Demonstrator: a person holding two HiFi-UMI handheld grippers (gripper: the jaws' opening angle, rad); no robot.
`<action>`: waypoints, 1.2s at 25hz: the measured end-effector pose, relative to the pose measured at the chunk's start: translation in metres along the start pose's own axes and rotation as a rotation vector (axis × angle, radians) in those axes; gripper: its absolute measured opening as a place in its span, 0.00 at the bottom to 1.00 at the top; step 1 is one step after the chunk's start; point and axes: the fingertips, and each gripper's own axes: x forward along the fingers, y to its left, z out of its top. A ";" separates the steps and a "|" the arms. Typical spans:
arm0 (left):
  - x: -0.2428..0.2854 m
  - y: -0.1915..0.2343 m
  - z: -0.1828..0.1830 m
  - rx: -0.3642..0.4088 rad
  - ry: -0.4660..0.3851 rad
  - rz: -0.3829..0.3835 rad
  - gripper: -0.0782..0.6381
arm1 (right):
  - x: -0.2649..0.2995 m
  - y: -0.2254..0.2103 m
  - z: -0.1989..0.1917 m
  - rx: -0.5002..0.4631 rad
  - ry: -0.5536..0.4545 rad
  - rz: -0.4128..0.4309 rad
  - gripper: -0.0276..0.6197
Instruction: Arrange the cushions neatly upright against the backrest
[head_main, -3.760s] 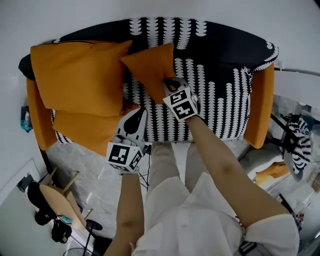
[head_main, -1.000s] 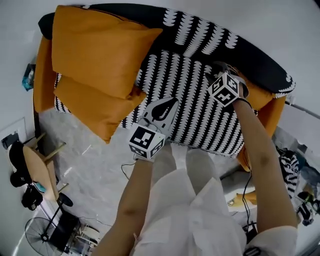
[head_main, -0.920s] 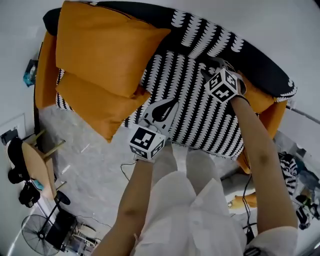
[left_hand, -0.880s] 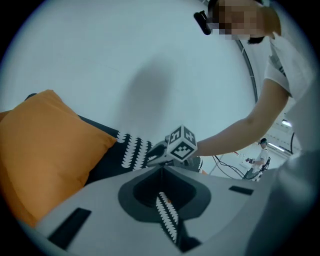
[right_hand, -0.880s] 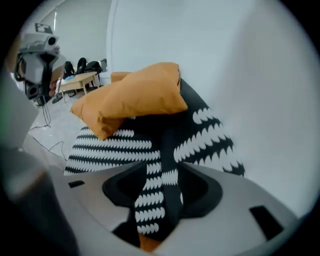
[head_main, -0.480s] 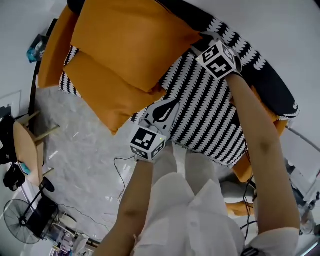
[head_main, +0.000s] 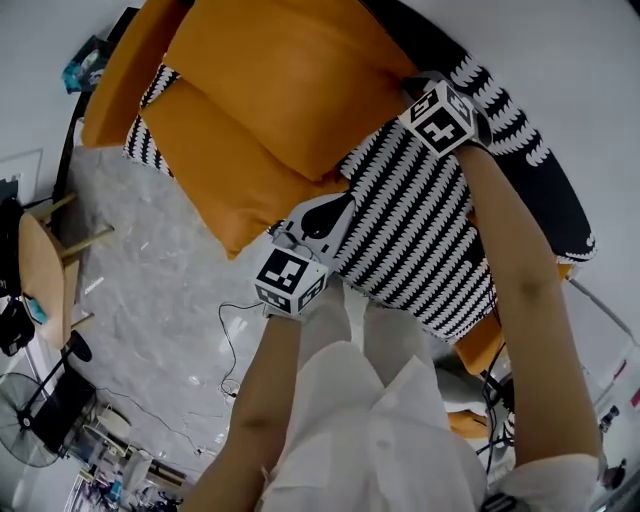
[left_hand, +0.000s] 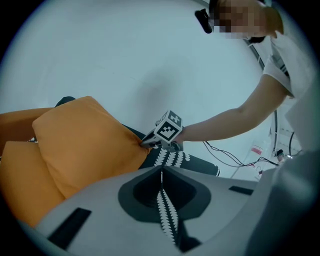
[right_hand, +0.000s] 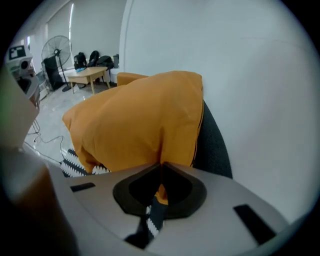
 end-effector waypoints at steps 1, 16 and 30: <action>0.000 0.001 0.000 0.002 0.003 0.002 0.14 | -0.001 0.002 0.000 -0.041 0.016 0.002 0.07; 0.044 -0.078 -0.006 0.069 0.057 -0.118 0.14 | -0.104 -0.017 -0.113 -0.362 0.135 -0.072 0.06; 0.090 -0.160 -0.036 0.113 0.134 -0.241 0.14 | -0.184 0.017 -0.327 -0.484 0.316 -0.265 0.06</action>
